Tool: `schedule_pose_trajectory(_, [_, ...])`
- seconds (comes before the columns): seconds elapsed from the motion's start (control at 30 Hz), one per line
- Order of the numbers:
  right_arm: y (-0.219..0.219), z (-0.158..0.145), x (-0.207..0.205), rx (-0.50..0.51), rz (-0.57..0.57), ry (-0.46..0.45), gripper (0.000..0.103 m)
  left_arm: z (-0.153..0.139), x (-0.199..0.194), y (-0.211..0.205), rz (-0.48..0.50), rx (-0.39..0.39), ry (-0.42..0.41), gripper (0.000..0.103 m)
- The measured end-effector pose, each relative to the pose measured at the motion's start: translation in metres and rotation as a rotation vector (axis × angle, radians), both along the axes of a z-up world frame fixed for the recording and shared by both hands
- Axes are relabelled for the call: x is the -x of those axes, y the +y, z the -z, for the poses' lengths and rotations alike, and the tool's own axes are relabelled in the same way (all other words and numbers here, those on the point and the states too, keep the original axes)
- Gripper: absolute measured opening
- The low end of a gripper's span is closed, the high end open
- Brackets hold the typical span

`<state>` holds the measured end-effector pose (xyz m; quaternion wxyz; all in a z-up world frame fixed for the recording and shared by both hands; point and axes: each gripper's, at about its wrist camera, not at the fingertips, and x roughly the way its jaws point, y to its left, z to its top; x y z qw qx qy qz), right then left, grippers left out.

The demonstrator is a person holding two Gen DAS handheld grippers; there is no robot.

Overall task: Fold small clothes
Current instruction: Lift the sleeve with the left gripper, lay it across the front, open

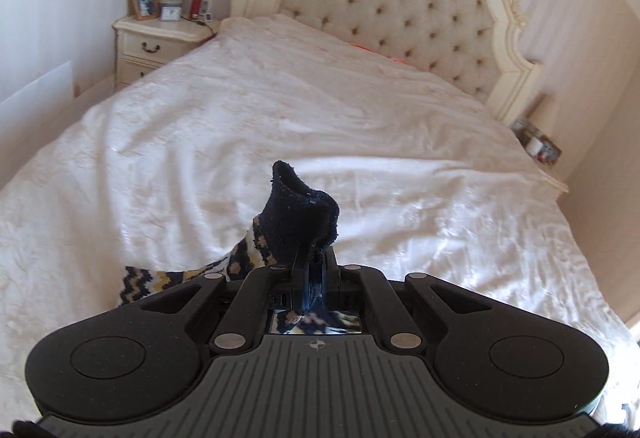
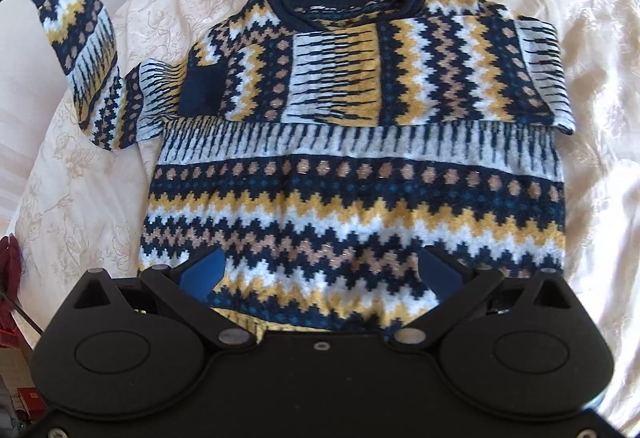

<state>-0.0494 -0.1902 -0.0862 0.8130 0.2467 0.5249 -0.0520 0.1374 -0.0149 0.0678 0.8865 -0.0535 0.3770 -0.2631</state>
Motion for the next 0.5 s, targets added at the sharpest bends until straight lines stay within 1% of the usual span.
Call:
schedule_pose_trajectory(0.2, [-0.038, 0.003, 0.03, 0.004, 0.052, -0.001, 0.102, 0.048, 0.031, -0.08, 0.096, -0.012, 0.087, 0.005])
schedule_pose_trajectory(0.3, [-0.05, 0.004, 0.039, 0.007, 0.07, 0.001, 0.102, 0.066, 0.04, -0.102, 0.127, -0.025, 0.123, 0.008])
schedule_pose_trajectory(0.37, [-0.055, 0.005, 0.042, 0.008, 0.078, 0.004, 0.102, 0.073, 0.047, -0.112, 0.151, -0.046, 0.133, 0.017])
schedule_pose_trajectory(0.4, [-0.059, 0.006, 0.044, 0.008, 0.081, 0.004, 0.102, 0.073, 0.05, -0.116, 0.167, -0.054, 0.127, 0.027])
schedule_pose_trajectory(0.43, [-0.06, 0.006, 0.044, 0.008, 0.083, 0.003, 0.102, 0.072, 0.057, -0.119, 0.179, -0.06, 0.115, 0.033])
schedule_pose_trajectory(0.5, [-0.062, 0.006, 0.042, 0.011, 0.083, -0.003, 0.102, 0.069, 0.066, -0.122, 0.202, -0.082, 0.078, 0.036])
